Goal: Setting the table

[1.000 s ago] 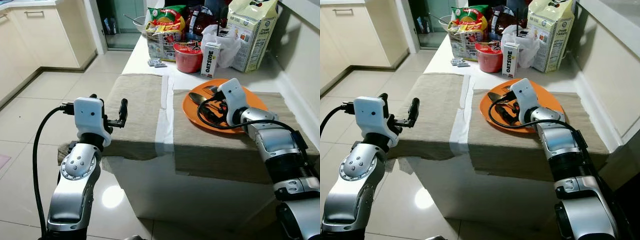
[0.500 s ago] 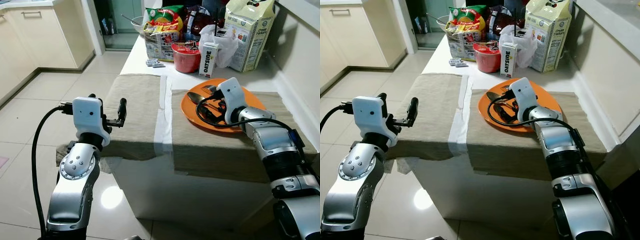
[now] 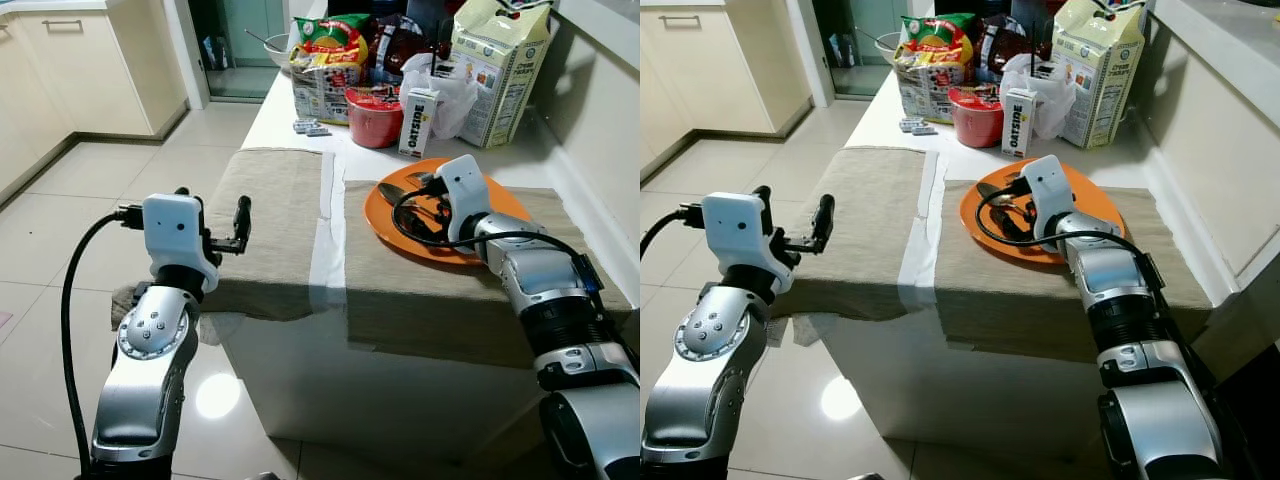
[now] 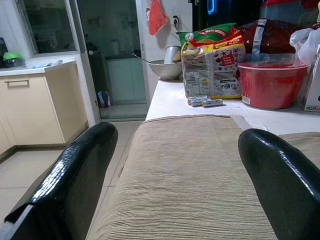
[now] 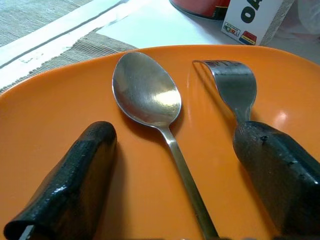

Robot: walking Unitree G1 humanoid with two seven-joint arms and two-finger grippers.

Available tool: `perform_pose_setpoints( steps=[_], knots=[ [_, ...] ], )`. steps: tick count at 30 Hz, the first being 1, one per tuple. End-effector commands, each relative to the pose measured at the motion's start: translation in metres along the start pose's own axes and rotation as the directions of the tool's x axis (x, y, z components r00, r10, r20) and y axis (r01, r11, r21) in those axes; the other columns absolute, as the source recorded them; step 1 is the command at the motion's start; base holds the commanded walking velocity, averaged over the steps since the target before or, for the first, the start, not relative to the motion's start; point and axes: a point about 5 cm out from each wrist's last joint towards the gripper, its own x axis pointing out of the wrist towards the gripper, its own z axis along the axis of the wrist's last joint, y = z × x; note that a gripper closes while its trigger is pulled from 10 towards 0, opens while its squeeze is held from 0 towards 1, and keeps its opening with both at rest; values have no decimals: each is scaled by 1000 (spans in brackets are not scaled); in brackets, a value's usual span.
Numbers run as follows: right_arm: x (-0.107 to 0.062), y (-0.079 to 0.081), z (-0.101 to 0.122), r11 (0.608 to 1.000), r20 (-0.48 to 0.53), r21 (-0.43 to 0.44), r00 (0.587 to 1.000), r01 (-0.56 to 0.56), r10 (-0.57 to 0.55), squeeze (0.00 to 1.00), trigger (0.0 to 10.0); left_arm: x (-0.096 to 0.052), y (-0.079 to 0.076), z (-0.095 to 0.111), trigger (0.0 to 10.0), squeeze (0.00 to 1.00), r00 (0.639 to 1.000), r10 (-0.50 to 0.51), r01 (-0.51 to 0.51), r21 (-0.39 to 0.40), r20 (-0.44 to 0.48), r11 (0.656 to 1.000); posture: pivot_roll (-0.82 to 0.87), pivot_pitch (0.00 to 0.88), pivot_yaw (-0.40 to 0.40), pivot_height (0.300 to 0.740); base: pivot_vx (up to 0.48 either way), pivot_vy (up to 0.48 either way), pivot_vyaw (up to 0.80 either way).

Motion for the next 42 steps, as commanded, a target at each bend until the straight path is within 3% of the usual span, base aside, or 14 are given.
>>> perform_pose_setpoints(
  steps=[1,15,22,29,30,32,37,38,39,41,42],
  knots=[
    [1,2,-28,999,-120,30,993,14,-11,0,0,1,1,4,10000,0,1000,7,-7,1,12,1000,-90,0,59,740,0,0,0],
    [3,10,-32,999,-118,53,993,-9,15,0,0,1,1,4,10000,0,1000,9,-9,-2,11,1000,-88,0,59,740,0,0,0],
    [2,10,-4,999,65,-31,997,35,-33,0,0,1,2,4,10000,0,1000,9,-9,0,12,1000,-88,0,64,740,0,0,0],
    [-5,10,28,991,273,-76,959,106,-82,0,0,1,2,4,10000,0,1000,8,-8,2,14,1000,-89,0,65,740,0,0,0],
    [-10,9,42,989,354,-65,930,133,-102,71,0,1,2,4,10000,0,1000,9,-9,2,14,1000,-89,0,66,740,0,0,0],
    [-14,7,51,987,412,-51,904,151,-117,145,0,1,1,4,10000,0,1000,8,-8,2,14,1000,-90,0,67,740,0,0,0],
    [-17,8,59,986,465,-61,878,156,-111,122,0,2,1,5,10000,0,1000,8,-8,2,14,1000,-91,0,67,740,0,0,0],
    [-18,10,61,985,482,-63,869,161,-111,27,0,2,1,4,10000,0,1000,7,-7,3,14,1000,-91,0,67,740,0,0,0],
    [-17,10,60,982,472,-59,872,178,-130,0,0,2,1,4,10000,0,1000,6,-6,2,14,1000,-93,0,66,740,0,0,0],
    [-13,8,54,982,429,-49,891,184,-146,0,6588,2,0,5,10000,0,1000,6,-6,1,13,1000,-93,0,66,740,0,0,0],
    [-11,6,51,983,409,-25,899,179,-153,976,10000,2,0,4,10000,0,1000,6,-6,1,13,1000,-93,0,66,740,0,0,0]
  ],
)
